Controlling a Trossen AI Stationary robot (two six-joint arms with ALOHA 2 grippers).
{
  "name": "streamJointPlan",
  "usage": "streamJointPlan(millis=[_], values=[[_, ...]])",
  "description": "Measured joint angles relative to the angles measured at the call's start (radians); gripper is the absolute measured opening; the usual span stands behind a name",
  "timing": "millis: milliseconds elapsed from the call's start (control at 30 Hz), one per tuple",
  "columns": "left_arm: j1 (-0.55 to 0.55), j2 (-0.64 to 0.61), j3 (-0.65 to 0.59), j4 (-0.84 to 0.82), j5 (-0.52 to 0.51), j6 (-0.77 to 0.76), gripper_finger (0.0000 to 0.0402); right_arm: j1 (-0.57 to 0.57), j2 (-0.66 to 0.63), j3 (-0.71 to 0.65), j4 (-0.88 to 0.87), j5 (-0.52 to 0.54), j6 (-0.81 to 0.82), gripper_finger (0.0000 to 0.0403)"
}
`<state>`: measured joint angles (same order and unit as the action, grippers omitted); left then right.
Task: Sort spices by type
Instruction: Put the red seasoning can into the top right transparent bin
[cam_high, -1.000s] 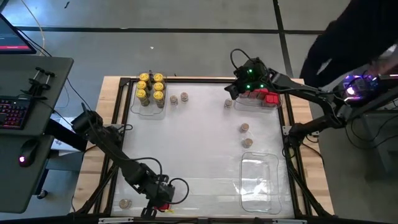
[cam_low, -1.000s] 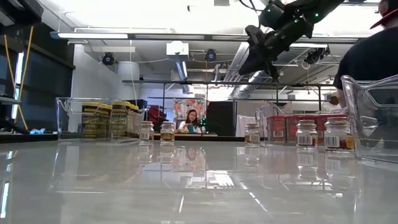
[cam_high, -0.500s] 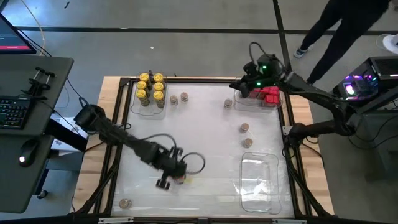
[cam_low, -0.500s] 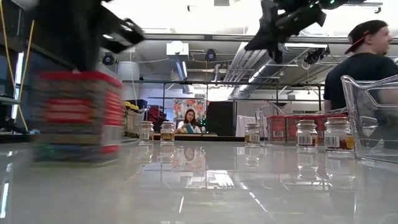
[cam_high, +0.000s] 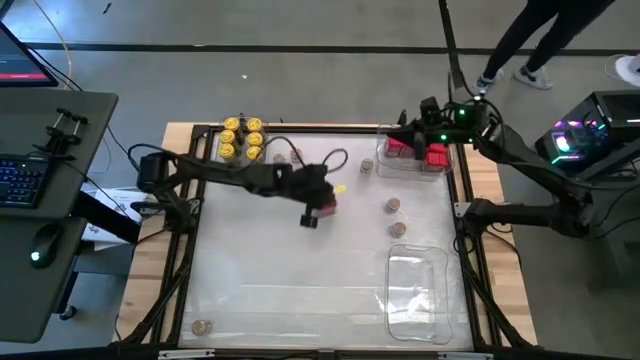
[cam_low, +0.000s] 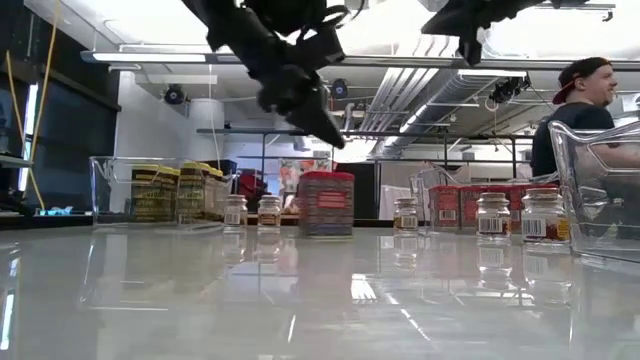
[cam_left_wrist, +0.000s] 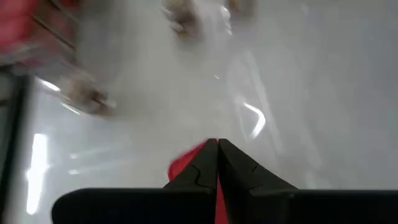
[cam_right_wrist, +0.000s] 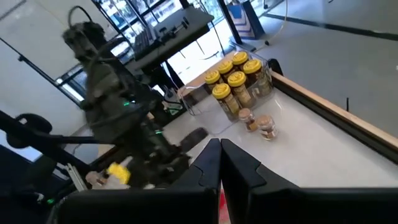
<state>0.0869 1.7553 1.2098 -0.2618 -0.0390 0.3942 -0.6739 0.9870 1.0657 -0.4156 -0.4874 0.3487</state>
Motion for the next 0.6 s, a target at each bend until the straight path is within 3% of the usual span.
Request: streamJointPlan(millis=[167, 300, 433, 600], values=[[0.049, 0.054, 0.004, 0.069, 0.072, 0.032, 0.0000, 0.002, -0.008, 0.000, 0.000, 0.008, 0.045, 0.0001], [0.046, 0.011, 0.087, -0.117, -0.052, 0.053, 0.0000, 0.022, 0.017, 0.000, 0.027, 0.024, 0.067, 0.0001], [0.078, -0.119, 0.151, -0.311, -0.075, 0.033, 0.0000, 0.081, 0.077, 0.000, 0.088, 0.099, 0.020, 0.0013], [0.138, -0.383, 0.158, -0.429, -0.077, -0.092, 0.0000, 0.183, 0.224, 0.000, 0.273, 0.104, 0.003, 0.0098]])
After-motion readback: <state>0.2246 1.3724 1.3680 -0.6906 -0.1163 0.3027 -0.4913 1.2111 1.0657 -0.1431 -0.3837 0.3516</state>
